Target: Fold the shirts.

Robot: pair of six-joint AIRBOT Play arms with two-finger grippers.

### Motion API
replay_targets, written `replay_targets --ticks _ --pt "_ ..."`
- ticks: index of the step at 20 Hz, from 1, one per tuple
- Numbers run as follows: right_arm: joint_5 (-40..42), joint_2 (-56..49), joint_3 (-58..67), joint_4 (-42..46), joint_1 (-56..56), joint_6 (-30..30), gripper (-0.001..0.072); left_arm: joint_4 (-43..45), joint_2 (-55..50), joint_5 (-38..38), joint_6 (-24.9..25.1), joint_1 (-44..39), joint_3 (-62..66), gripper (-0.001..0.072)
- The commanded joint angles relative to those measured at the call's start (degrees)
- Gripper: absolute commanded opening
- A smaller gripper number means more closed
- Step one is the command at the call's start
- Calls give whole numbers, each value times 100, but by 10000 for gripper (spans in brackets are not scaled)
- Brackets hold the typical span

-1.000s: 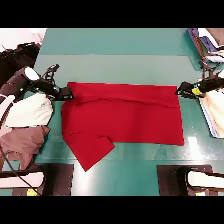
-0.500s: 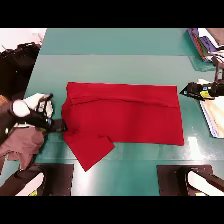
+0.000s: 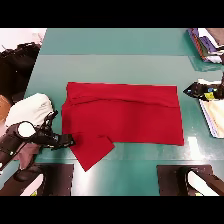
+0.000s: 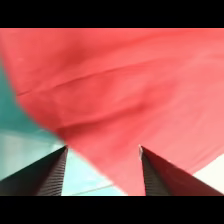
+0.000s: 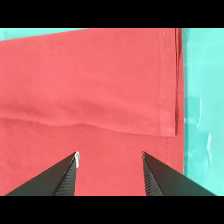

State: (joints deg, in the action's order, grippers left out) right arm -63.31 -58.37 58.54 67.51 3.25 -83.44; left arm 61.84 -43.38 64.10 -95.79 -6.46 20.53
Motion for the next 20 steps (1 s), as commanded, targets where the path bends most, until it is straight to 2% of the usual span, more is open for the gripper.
replay_targets --ticks 1,2,3,6,9,12,14,16,19,20 --pt "-162 37 -9 0 2 0 451 -369 28 -472 -11 -22 -105 382" --pt "-271 37 -9 13 31 2 450 -468 28 -474 81 -22 -105 99" --pt "-424 37 -9 13 87 13 451 -575 28 -476 214 -22 -90 27" --pt "-1003 114 -289 175 540 160 451 -612 28 -295 332 -22 155 29" --pt "-1469 356 -1360 896 1248 155 453 -619 28 -168 474 -22 507 29" --pt "-1624 365 -2468 772 2223 208 489 -627 28 -208 481 -22 632 29" --pt "-1508 197 -2922 341 2605 356 443 -621 28 -223 481 -22 632 29" --pt "-1362 20 -3130 -2 2610 411 431 -625 28 -236 529 -22 632 30" --pt "-1349 -299 -3145 -4 2223 409 427 -632 28 -243 579 -22 632 30" --pt "-1303 -372 -3126 -9 2059 409 340 -634 28 -236 579 -22 632 29"
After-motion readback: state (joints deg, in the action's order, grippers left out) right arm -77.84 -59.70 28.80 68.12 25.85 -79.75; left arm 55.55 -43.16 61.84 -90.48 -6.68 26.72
